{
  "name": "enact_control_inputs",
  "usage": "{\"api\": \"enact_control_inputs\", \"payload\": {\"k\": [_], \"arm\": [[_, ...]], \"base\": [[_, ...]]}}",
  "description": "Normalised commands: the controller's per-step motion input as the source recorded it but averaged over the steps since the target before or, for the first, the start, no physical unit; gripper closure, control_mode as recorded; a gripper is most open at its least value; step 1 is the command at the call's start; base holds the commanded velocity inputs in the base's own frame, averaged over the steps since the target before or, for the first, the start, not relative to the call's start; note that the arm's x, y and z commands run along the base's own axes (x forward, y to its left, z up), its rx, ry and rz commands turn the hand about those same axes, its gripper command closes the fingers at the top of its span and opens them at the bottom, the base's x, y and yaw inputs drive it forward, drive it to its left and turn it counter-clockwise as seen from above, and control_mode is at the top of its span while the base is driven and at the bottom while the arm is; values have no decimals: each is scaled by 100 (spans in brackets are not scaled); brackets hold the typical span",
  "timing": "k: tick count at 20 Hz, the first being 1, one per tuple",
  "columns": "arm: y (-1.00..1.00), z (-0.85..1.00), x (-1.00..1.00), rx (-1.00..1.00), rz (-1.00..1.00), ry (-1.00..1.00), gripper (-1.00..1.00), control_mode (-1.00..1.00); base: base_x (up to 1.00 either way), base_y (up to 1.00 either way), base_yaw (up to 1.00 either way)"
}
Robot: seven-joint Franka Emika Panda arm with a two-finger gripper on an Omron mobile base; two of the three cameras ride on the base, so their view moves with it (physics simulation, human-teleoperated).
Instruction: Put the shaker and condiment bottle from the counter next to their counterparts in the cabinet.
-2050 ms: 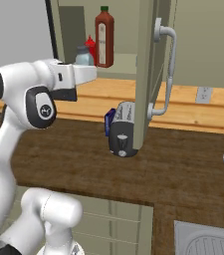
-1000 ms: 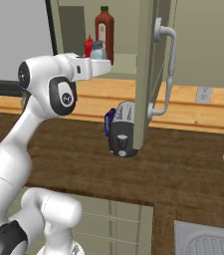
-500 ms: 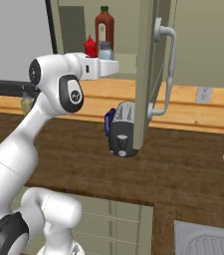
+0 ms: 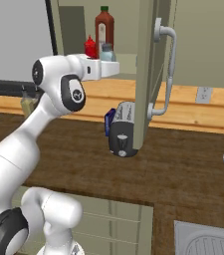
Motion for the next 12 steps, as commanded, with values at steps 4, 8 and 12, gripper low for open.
{"api": "enact_control_inputs", "payload": {"k": [4,8,12], "arm": [[0,-13,28,0,0,0,100,-100],[-1,-18,25,0,0,0,100,-100],[-10,-15,22,0,0,0,100,-100]], "base": [[0,0,0],[0,0,0],[0,0,0]]}}
